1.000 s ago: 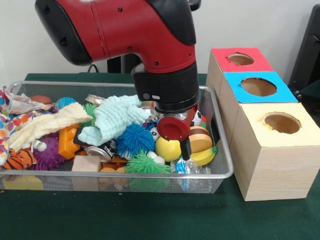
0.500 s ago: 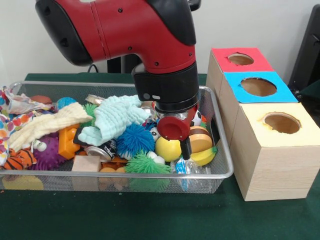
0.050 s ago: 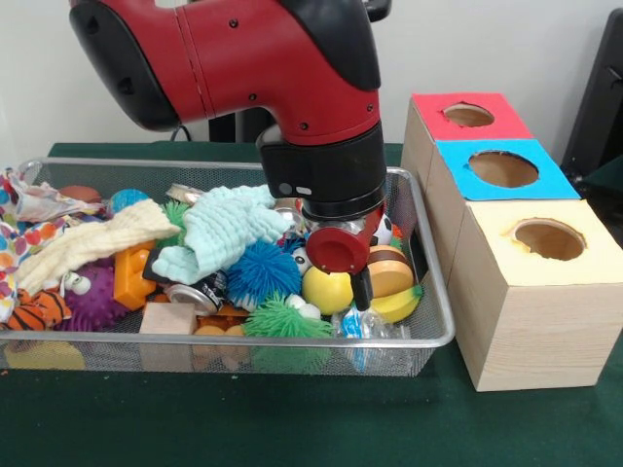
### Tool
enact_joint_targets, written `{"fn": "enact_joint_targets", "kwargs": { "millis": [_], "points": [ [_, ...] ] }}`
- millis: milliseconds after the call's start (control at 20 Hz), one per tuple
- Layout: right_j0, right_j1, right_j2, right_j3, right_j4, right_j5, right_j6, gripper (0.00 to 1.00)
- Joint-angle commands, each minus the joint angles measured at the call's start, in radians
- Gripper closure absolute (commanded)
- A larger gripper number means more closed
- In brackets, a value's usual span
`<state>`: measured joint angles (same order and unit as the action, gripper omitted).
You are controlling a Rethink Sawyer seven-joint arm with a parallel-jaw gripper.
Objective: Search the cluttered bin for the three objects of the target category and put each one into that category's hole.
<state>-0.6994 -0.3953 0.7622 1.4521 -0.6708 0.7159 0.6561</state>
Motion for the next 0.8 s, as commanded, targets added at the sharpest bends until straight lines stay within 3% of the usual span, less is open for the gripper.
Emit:
{"fn": "enact_joint_targets", "kwargs": {
  "millis": [50, 800],
  "points": [
    [-0.021, 0.047, -0.051, 0.007, -0.013, 0.013, -0.005, 1.0],
    [-0.016, 0.054, -0.048, 0.004, -0.018, 0.004, 0.001, 1.0]
  ]
}}
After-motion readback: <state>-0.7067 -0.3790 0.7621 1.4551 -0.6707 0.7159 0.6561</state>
